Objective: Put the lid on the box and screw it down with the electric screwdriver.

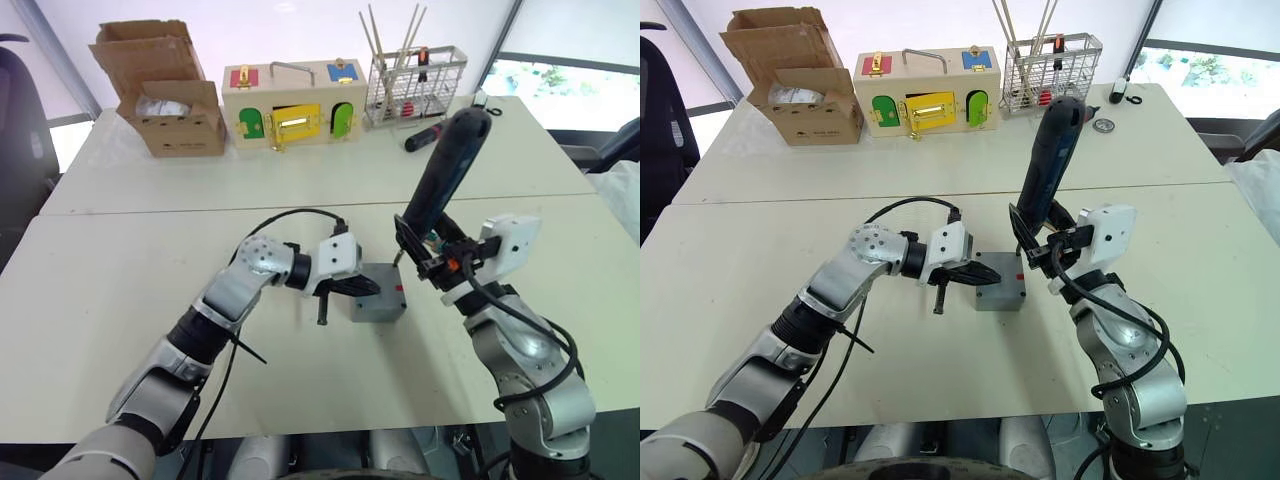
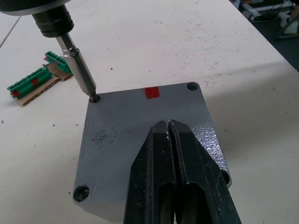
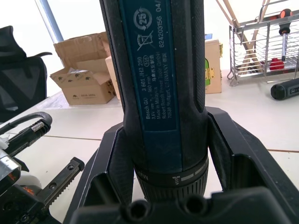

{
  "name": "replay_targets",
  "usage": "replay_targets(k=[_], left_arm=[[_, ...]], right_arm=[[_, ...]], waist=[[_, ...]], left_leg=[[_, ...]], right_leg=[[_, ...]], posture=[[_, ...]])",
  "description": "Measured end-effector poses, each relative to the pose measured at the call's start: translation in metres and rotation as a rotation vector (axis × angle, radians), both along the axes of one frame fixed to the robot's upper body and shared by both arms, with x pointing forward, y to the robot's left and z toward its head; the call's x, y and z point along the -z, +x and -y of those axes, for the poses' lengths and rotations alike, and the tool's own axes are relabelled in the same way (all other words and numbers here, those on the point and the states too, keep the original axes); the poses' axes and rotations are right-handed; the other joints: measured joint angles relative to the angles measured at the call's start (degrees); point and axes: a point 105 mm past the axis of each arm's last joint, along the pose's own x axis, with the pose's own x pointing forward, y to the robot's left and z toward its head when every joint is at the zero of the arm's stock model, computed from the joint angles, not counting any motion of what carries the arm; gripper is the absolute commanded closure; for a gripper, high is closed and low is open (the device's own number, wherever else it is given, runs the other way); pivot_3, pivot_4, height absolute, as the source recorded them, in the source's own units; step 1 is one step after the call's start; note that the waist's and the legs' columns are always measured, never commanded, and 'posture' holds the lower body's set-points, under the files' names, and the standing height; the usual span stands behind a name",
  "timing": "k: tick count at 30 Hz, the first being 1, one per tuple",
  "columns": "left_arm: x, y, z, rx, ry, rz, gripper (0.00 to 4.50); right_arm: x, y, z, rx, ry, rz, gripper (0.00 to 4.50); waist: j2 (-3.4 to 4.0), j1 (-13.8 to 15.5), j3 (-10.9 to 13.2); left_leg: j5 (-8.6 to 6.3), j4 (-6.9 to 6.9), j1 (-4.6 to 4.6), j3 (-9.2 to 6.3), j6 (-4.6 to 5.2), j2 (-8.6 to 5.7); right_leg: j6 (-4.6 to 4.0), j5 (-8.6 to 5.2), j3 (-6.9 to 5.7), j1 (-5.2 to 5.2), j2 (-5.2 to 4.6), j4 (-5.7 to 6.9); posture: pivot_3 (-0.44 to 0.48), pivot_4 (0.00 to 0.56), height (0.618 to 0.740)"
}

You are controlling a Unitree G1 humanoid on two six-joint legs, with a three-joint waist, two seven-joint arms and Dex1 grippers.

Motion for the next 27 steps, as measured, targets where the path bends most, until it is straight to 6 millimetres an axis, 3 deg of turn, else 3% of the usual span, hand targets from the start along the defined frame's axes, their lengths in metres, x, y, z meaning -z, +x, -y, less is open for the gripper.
replay_targets(k=[27], left_arm=[[0.0024,-0.0019,0.0006,0.005,0.005,-0.003,4.5]], right_arm=[[0.0003,0.0019,-0.0008,0.009,-0.009,0.004,2.62]], waist=[[-0.21,0.06,-0.39]], left_leg=[[-0.05,-0.07,0.03,-0.13,0.05,0.03]], right_leg=[[0.0,0.0,0.0,0.35,0.04,-0.74]], posture=[[0.0,0.15,0.737]])
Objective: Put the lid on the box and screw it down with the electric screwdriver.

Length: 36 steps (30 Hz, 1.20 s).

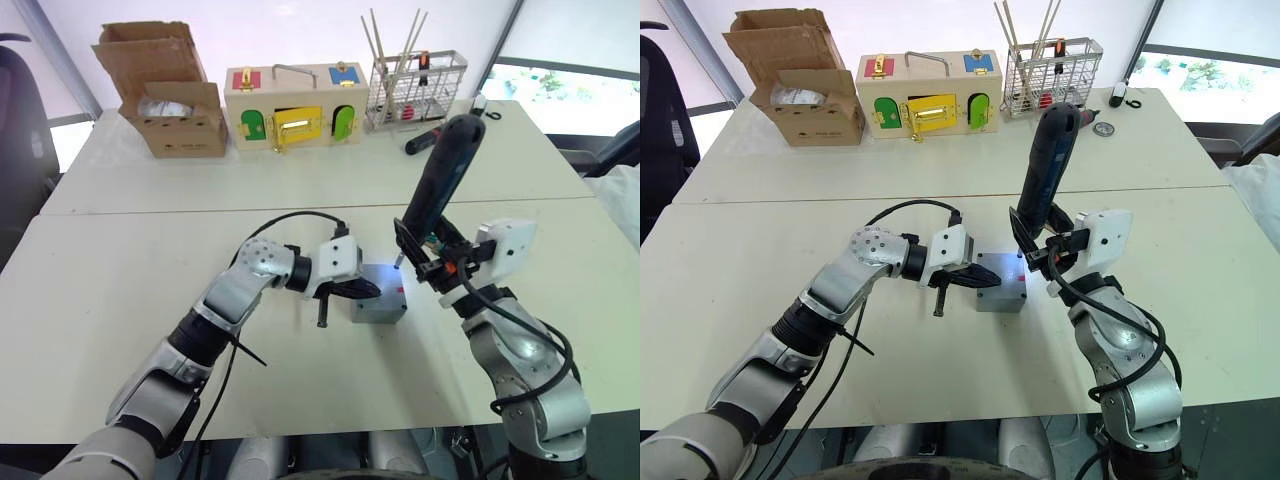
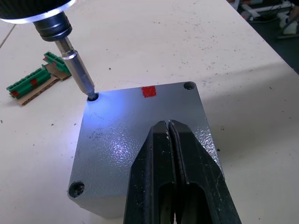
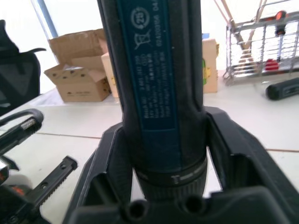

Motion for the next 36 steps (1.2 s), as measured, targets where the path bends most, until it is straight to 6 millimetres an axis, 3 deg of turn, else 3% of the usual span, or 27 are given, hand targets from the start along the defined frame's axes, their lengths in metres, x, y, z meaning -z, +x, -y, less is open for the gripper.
replay_targets(k=[7,11,14,25,36], left_arm=[[-0.002,-0.001,0.001,0.004,-0.012,-0.002,4.5],[-0.006,0.0,0.001,0.0,-0.045,-0.019,4.5],[-0.007,-0.001,0.003,0.003,-0.057,-0.024,4.5],[-0.002,-0.014,0.008,0.064,-0.096,-0.062,4.5],[-0.007,-0.014,0.013,0.094,-0.101,-0.092,4.5]], right_arm=[[-0.023,0.008,0.008,-0.038,-0.015,-0.056,2.62],[-0.084,0.003,0.022,-0.089,0.014,0.055,2.62],[-0.109,-0.008,0.026,-0.151,0.075,0.108,2.62],[-0.107,-0.008,0.034,-0.14,0.13,0.059,2.62],[-0.104,0.0,0.036,-0.102,0.143,0.053,2.62]], waist=[[0.31,0.18,0.22],[0.55,0.5,0.5],[0.55,0.86,0.5],[0.54,1.23,0.5],[0.53,1.24,0.51]], left_leg=[[-0.01,0.0,-0.16,0.03,0.01,-0.04],[0.11,-0.04,-0.66,0.02,-0.19,-0.01],[0.18,-0.19,-0.9,-0.02,-0.3,0.01],[0.16,0.13,-1.03,0.07,-0.25,-0.06],[0.17,0.14,-1.05,0.07,-0.26,-0.05]], right_leg=[[0.0,0.0,0.04,-0.1,-0.07,-0.03],[0.0,0.01,0.03,-0.68,-0.09,0.02],[0.01,0.01,-0.02,-0.95,-0.07,0.02],[0.01,0.01,0.03,-0.91,-0.12,-0.01],[0.01,0.01,0.02,-0.93,-0.11,0.0]], posture=[[0.0,0.15,0.737],[0.0,0.15,0.737],[0.0,0.15,0.737],[0.0,0.15,0.737],[0.0,0.15,0.737]])
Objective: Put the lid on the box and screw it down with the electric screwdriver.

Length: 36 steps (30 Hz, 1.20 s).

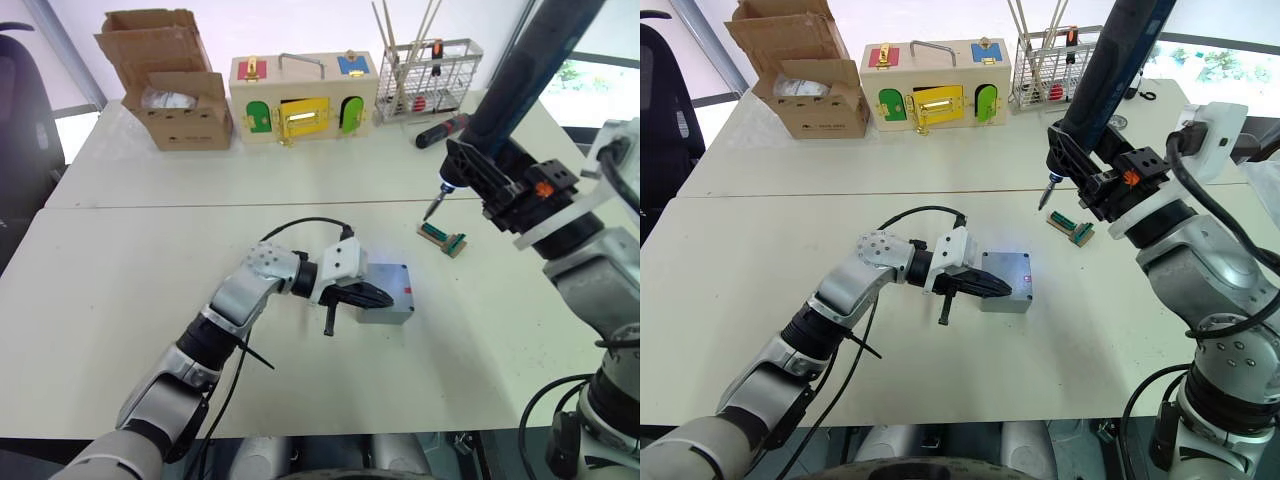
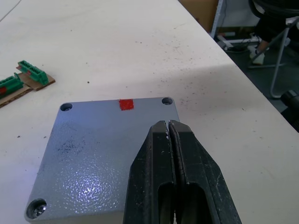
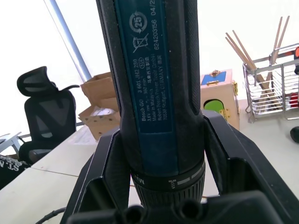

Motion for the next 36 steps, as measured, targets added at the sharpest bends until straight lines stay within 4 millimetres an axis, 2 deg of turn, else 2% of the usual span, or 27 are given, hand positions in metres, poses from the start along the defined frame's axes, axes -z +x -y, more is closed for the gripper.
replay_targets(k=[6,11,13,16,19,22,26,29,33,36], left_arm=[[-0.018,0.01,0.009,-0.014,-0.042,0.047,4.5],[-0.028,0.018,0.003,-0.058,-0.08,0.032,4.5],[-0.038,0.016,0.0,-0.058,-0.111,0.007,4.5],[-0.052,0.011,-0.005,-0.055,-0.136,-0.003,4.5],[-0.056,0.004,-0.006,-0.036,-0.115,0.014,4.5],[-0.06,0.0,-0.008,-0.032,-0.102,0.05,4.5],[-0.062,-0.003,-0.007,-0.024,-0.091,0.084,4.5],[-0.056,-0.009,-0.011,0.002,-0.047,0.104,4.5],[-0.046,-0.018,-0.013,0.013,-0.019,0.096,4.5],[-0.044,-0.022,-0.014,0.004,-0.013,0.094,4.5]], right_arm=[[-0.012,0.007,0.013,0.01,0.004,-0.019,2.62],[-0.018,0.006,0.047,0.084,0.029,-0.134,2.62],[-0.014,0.006,0.073,0.166,0.008,-0.273,2.62],[0.001,-0.001,0.099,0.239,-0.074,-0.48,2.62],[0.025,-0.014,0.122,0.281,-0.132,-0.746,2.62],[0.048,-0.024,0.144,0.297,-0.102,-0.953,2.62],[0.063,-0.027,0.144,0.233,-0.084,-1.078,2.62],[0.074,-0.022,0.145,0.211,-0.097,-1.14,2.62],[0.104,-0.009,0.154,0.228,-0.088,-1.244,2.62],[0.118,-0.002,0.159,0.246,-0.102,-1.293,2.62]], waist=[[-0.02,0.0,0.04],[-0.04,-0.03,0.1],[-0.02,0.17,0.15],[0.0,-0.05,0.16],[0.05,-0.08,0.19],[0.12,-0.11,0.21],[0.21,-0.32,0.23],[0.28,-0.32,0.27],[0.35,-0.03,0.35],[0.6,0.19,0.47]], left_leg=[[0.0,-0.01,0.0,0.01,0.01,0.01],[-0.02,0.0,-0.04,0.04,0.05,0.0],[-0.03,0.05,-0.06,0.04,0.07,0.0],[-0.06,0.01,-0.06,0.04,0.12,0.06],[-0.19,0.02,-0.06,0.09,0.34,0.09],[-0.22,0.07,-0.05,0.17,0.41,0.1],[-0.23,0.06,-0.01,0.19,0.42,0.11],[-0.17,0.03,-0.02,0.18,0.33,0.11],[-0.09,0.04,-0.08,0.19,0.18,0.08],[-0.1,0.04,-0.15,0.18,0.2,0.02]], right_leg=[[0.0,0.0,-0.01,-0.01,0.0,0.0],[0.0,0.0,-0.01,0.01,-0.05,-0.05],[0.0,0.0,-0.01,0.04,-0.11,-0.07],[-0.01,0.0,0.01,0.09,-0.1,-0.18],[-0.01,0.0,0.0,0.14,-0.09,-0.24],[-0.01,0.0,0.01,0.18,-0.08,-0.31],[-0.01,0.0,0.01,0.17,-0.04,-0.32],[-0.01,0.0,0.01,0.15,-0.02,-0.37],[0.0,0.0,0.02,0.17,-0.03,-0.54],[0.0,0.01,0.01,0.14,-0.07,-0.59]], posture=[[0.0,0.15,0.737],[0.0,0.15,0.737],[0.0,0.15,0.737],[0.0,0.15,0.737],[0.0,0.15,0.737],[0.0,0.15,0.737],[0.0,0.15,0.737],[0.0,0.15,0.737],[0.0,0.15,0.737],[0.0,0.15,0.737]])
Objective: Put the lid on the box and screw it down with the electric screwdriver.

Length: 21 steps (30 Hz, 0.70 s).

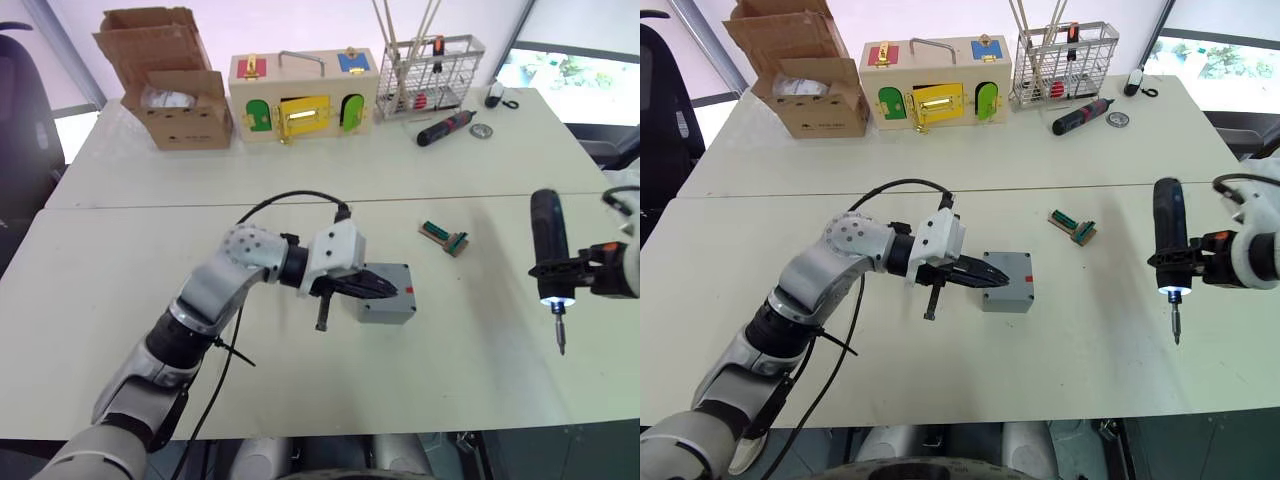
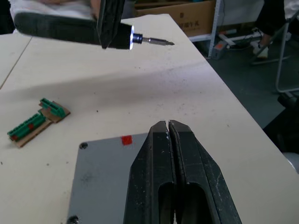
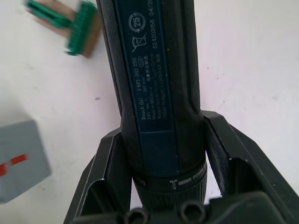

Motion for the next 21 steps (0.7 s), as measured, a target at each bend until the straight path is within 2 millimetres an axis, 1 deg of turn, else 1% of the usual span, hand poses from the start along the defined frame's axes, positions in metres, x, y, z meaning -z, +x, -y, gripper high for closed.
replay_targets(k=[4,9,13,15,16,18,21], left_arm=[[0.0,-0.002,-0.001,-0.022,0.003,-0.001,4.5],[0.003,-0.003,-0.004,-0.055,0.009,-0.006,4.5],[0.004,0.0,-0.005,-0.089,0.011,-0.013,4.5],[0.003,0.002,-0.004,-0.103,0.003,-0.011,4.5],[0.003,0.002,-0.004,-0.11,-0.003,-0.011,4.5],[0.001,0.003,-0.003,-0.115,-0.015,-0.014,4.5],[-0.003,0.007,-0.006,-0.145,-0.039,-0.025,4.5]], right_arm=[[0.012,0.008,0.008,-0.003,-0.037,-0.035,2.62],[0.027,0.014,0.01,-0.034,-0.054,-0.078,2.62],[0.03,0.021,0.012,-0.048,-0.073,-0.082,2.62],[0.03,0.023,0.014,-0.054,-0.083,-0.075,1.59],[0.03,0.024,0.014,-0.057,-0.081,-0.071,1.43],[0.026,0.027,0.016,-0.061,-0.095,-0.058,0.79],[0.024,0.029,0.019,-0.074,-0.119,-0.045,0.03]], waist=[[0.03,-0.24,0.04],[0.1,-0.23,0.06],[0.11,-0.15,0.07],[0.11,-0.17,0.07],[0.11,-0.17,0.07],[0.11,-0.17,0.07],[0.1,-0.2,0.07]], left_leg=[[-0.01,-0.04,-0.01,0.01,-0.01,0.0],[0.0,-0.03,0.0,0.01,-0.02,0.01],[0.0,-0.01,0.0,0.01,-0.02,-0.01],[0.0,-0.01,0.0,0.01,-0.02,-0.02],[0.0,-0.01,0.0,0.0,-0.02,-0.02],[0.01,0.0,0.0,0.0,-0.04,-0.02],[0.02,0.0,0.02,-0.01,-0.06,-0.01]], right_leg=[[0.01,0.0,-0.02,-0.04,0.01,-0.04],[0.01,0.01,-0.01,-0.07,0.03,0.05],[0.01,0.01,-0.01,-0.07,0.03,0.06],[0.01,0.01,-0.01,-0.07,0.03,0.06],[0.01,0.01,-0.02,-0.07,0.03,0.07],[0.01,0.01,-0.02,-0.07,0.03,0.09],[0.02,0.01,-0.02,-0.07,0.03,0.12]], posture=[[0.0,0.15,0.737],[0.0,0.15,0.737],[0.0,0.15,0.737],[0.0,0.15,0.737],[0.0,0.15,0.737],[0.0,0.15,0.737],[0.0,0.15,0.737]])
